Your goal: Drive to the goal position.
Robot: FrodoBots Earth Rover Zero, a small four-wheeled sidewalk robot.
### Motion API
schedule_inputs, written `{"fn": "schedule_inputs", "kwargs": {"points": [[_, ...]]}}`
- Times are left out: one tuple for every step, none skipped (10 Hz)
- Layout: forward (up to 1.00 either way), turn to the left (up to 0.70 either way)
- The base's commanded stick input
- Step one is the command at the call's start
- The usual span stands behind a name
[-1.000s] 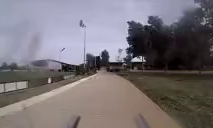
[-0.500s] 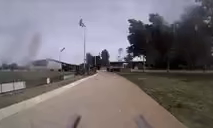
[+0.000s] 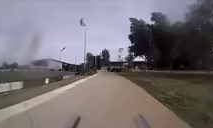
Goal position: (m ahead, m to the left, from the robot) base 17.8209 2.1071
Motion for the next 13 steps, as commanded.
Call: {"fn": "schedule_inputs", "kwargs": {"points": [[1.0, 0.0], [1.0, -0.23], [1.0, -0.36], [1.0, -0.29], [1.0, -0.12], [1.0, 0.0], [1.0, 0.0], [1.0, 0.0], [1.0, 0.0], [1.0, 0.0], [1.0, 0.0], [1.0, 0.0], [1.0, 0.0]]}}
